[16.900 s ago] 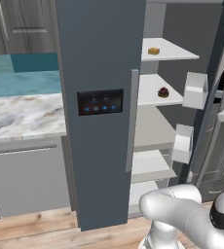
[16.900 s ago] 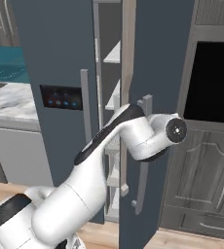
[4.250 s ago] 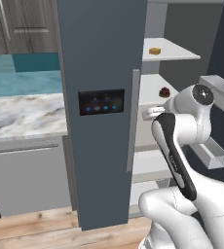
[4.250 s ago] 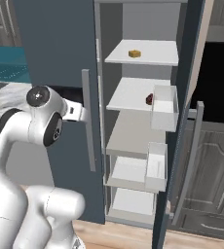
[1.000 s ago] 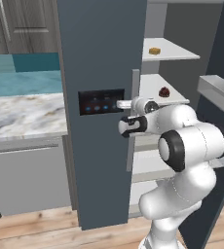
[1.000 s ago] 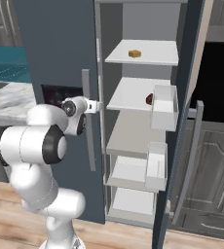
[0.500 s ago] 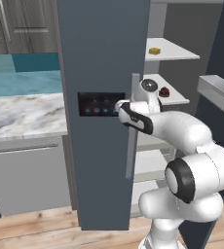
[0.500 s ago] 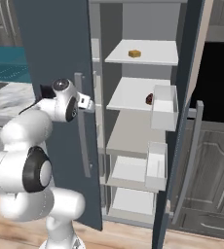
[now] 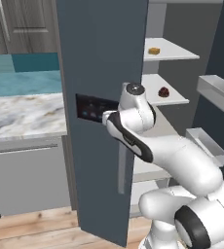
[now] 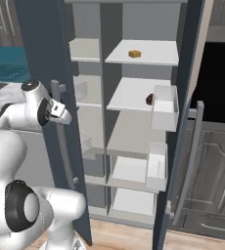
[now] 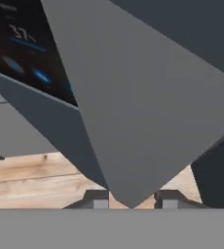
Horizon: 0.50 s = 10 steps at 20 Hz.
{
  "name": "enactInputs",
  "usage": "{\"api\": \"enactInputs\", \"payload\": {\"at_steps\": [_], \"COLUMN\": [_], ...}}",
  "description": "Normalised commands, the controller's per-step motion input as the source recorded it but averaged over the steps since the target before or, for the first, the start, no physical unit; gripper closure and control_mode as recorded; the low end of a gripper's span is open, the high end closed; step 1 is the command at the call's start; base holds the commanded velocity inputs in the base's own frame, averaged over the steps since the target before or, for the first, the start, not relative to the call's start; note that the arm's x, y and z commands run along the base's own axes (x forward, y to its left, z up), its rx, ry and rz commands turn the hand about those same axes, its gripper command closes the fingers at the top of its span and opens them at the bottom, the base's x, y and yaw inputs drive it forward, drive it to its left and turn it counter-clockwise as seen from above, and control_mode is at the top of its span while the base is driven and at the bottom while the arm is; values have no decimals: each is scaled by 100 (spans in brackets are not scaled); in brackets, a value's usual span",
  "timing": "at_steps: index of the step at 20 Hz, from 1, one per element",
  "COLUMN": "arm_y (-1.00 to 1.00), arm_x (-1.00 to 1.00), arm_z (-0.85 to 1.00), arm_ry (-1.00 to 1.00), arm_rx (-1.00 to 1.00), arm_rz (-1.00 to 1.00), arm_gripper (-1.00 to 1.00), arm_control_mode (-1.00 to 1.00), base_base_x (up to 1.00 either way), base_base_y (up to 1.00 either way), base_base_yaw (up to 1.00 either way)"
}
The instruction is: Take the cakes from the fridge and place them on the empty tray on the dining counter.
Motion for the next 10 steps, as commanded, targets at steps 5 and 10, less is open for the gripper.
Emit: {"api": "enactInputs", "payload": {"at_steps": [5, 10], "arm_y": [100, 100], "arm_x": [-100, -100], "arm_z": [-46, -55], "arm_ry": [0, 0], "arm_rx": [0, 2], "arm_rz": [-4, -2], "arm_gripper": [100, 100], "arm_control_mode": [-100, -100], "base_base_x": [0, 0], "base_base_y": [0, 0], "base_base_yaw": [0, 0]}}
